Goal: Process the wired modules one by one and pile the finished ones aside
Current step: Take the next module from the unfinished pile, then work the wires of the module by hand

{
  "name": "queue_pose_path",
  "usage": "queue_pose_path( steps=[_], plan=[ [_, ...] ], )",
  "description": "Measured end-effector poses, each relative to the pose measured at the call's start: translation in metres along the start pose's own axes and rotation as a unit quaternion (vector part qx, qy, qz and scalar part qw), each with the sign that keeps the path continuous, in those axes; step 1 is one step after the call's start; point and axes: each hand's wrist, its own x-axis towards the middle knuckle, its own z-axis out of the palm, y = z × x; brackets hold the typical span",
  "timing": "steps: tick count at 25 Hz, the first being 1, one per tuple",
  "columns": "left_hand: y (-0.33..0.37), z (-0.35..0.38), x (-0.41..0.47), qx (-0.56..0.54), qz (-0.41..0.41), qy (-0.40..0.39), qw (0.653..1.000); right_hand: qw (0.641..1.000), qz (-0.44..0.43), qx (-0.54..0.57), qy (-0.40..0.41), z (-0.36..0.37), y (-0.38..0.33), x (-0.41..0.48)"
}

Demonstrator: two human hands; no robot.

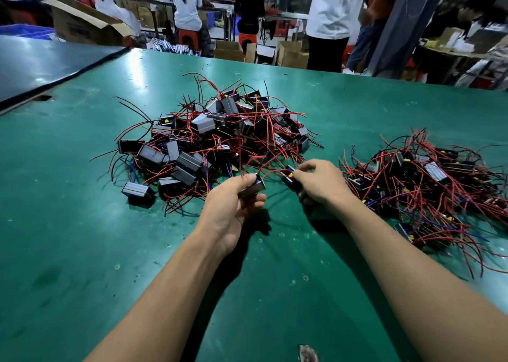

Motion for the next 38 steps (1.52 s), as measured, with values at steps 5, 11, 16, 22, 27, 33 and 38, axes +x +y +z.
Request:
queue_pose_path(
  steps=[5,11,16,22,27,33,38],
  plan=[
    [-0.002,-0.004,0.002,0.069,0.072,0.025,0.995,0.993,0.005,-0.048,-0.104,-0.028,0.012,-0.046],
    [0.001,-0.01,0.007,0.064,0.1,0.06,0.991,0.955,-0.067,-0.233,-0.173,-0.039,0.005,-0.075],
    [-0.001,-0.008,0.007,0.077,0.08,0.068,0.992,0.962,-0.109,-0.198,-0.156,-0.045,0.0,-0.069],
    [-0.008,-0.007,0.008,0.121,0.083,0.042,0.988,0.984,-0.099,0.003,-0.145,-0.032,0.008,-0.068],
    [-0.011,-0.005,0.009,0.118,0.063,0.03,0.991,0.986,-0.083,0.025,-0.145,-0.033,0.017,-0.07],
    [-0.013,0.0,0.005,0.024,0.002,-0.024,0.999,0.978,-0.126,0.051,-0.162,-0.027,0.024,-0.074],
    [-0.012,0.003,0.001,-0.051,-0.012,-0.066,0.996,0.978,-0.139,0.061,-0.143,-0.021,0.025,-0.076]
  ],
)
